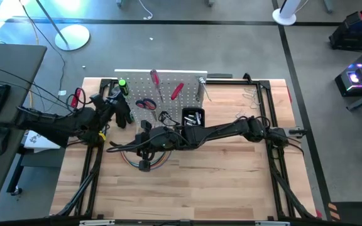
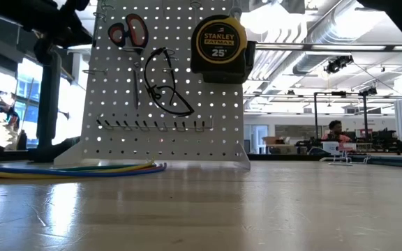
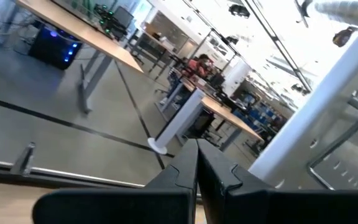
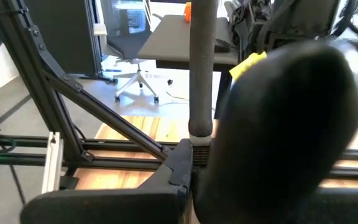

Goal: Hang tools onto peg board
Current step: Hang the plier on the peg board

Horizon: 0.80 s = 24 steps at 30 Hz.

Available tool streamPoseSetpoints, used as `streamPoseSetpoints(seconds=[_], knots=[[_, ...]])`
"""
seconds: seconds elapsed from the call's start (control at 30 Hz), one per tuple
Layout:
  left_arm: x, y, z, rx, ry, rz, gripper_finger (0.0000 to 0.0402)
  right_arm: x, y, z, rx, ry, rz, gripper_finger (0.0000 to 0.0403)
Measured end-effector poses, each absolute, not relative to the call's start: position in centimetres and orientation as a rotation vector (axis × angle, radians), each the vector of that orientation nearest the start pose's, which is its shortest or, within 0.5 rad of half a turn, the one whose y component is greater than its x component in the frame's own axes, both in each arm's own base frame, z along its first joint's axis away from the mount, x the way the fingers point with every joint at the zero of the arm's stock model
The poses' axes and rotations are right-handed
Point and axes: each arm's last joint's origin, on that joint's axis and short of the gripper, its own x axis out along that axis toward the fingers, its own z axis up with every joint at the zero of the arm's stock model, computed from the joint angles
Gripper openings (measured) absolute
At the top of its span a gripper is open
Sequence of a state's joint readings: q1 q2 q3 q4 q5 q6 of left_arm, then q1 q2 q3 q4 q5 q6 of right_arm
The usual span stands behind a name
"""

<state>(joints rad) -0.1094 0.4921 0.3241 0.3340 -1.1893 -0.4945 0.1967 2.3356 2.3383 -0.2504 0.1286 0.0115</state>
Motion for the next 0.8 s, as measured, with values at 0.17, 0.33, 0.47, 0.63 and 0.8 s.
streamPoseSetpoints(seconds=[0.17, 0.33, 0.47, 0.63, 0.8], knots=[[12.4, 1.9, 25.7, -0.554, -0.393, 0.985, 0.0000, 53.1, 10.2, 33.1, -0.009, 0.247, 0.085, 0.0024], [12.5, 2.2, 25.5, -0.589, -0.387, 0.949, 0.0000, 53.1, 10.3, 33.1, -0.008, 0.247, 0.089, 0.0024], [12.7, 2.1, 25.5, -0.608, -0.373, 0.876, 0.0000, 53.1, 10.3, 33.1, 0.011, 0.251, 0.087, 0.0024], [13.0, 1.9, 25.5, -0.660, -0.354, 0.748, 0.0000, 53.1, 10.3, 33.0, 0.010, 0.253, 0.087, 0.0024], [13.1, 1.5, 25.5, -0.705, -0.348, 0.678, 0.0000, 53.1, 10.4, 33.0, 0.005, 0.252, 0.073, 0.0024]])
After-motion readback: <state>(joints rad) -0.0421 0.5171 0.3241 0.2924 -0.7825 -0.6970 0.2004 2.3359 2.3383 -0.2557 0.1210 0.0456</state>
